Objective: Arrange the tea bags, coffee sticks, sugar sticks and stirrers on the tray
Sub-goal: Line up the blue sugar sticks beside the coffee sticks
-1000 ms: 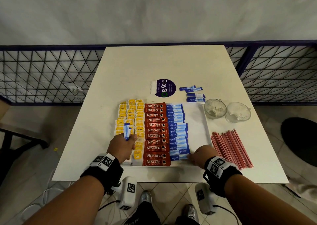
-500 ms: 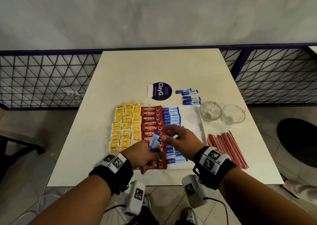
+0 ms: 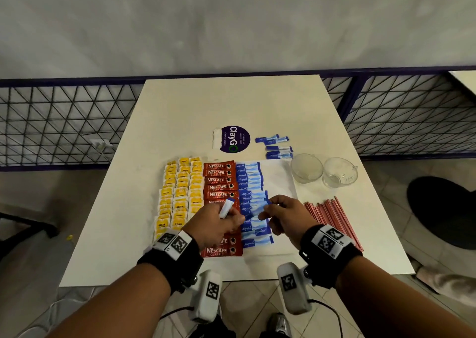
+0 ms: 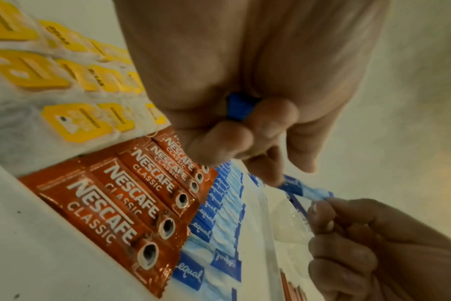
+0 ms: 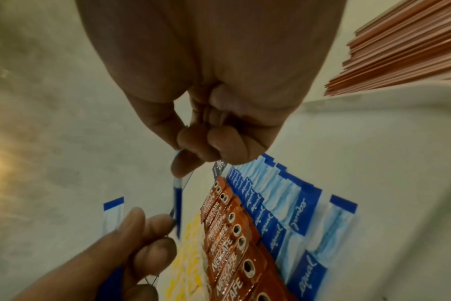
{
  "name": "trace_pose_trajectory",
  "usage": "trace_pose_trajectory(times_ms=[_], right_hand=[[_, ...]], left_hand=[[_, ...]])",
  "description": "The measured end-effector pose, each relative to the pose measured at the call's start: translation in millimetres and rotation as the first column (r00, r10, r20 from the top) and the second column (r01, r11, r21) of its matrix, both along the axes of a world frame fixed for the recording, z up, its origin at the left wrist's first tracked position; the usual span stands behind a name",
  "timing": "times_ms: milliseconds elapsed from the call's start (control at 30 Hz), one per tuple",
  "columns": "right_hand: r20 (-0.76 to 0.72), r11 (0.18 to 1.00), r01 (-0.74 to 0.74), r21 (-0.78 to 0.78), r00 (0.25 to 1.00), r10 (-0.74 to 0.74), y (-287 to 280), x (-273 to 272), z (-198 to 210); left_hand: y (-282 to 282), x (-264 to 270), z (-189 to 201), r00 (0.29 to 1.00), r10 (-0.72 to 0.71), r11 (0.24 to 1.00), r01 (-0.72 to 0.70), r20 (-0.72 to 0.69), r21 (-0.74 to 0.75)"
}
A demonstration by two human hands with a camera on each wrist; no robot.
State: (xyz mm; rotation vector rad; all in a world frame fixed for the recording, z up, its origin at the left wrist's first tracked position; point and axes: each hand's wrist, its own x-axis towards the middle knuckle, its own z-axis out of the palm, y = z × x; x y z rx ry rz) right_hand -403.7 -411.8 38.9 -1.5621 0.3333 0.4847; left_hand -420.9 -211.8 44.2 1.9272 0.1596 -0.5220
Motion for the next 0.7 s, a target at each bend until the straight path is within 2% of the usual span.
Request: trace_pose_trajectory(times_ms=[67,167,233,300,333,400,567,700], right_hand=[[-0.038,0.999,0.009,0.038,0.999,-0.008,-4,-1,-1],[-0.076,0.999,-0.045,0.001,0.996,0.045,-11,-4,-5],[-0.035,0.978,-0.132,-0.159,0.991,0.128,-18,-5,-10],[-0.009,0.899,-0.247,-0.362,0.965,0.262,-25,-7,-13],[-0.033,0.863,-0.294,-0.41,0.951,0.308,-29,-8,-15],[-0.123,0.852,-0.336,-0.401,0.942,0.314,-36,-9,-21],[-0.29,0.869,-0.325,-0.372,0.931,0.224,-42,-16,-29],[-0.337,0.776,-0.409,-0.48,0.903,0.267,-38,-15,-34]], left_hand=[[-4,1,0,0.997,-0.044,0.988,0.033,0.069,0.151],[-10,1,-3,0.991,-0.124,0.973,0.11,0.055,0.203],[-13,0,-6,0.981,-0.195,0.951,0.183,0.023,0.249],[-15,-1,-10,0.964,-0.265,0.913,0.254,-0.009,0.318],[-16,-1,-13,0.96,-0.279,0.899,0.269,-0.024,0.345],[-18,-1,-20,0.963,-0.269,0.884,0.261,-0.036,0.387],[-9,0,-22,0.973,-0.231,0.861,0.216,-0.025,0.461],[2,1,-21,0.982,-0.188,0.855,0.179,-0.032,0.486]])
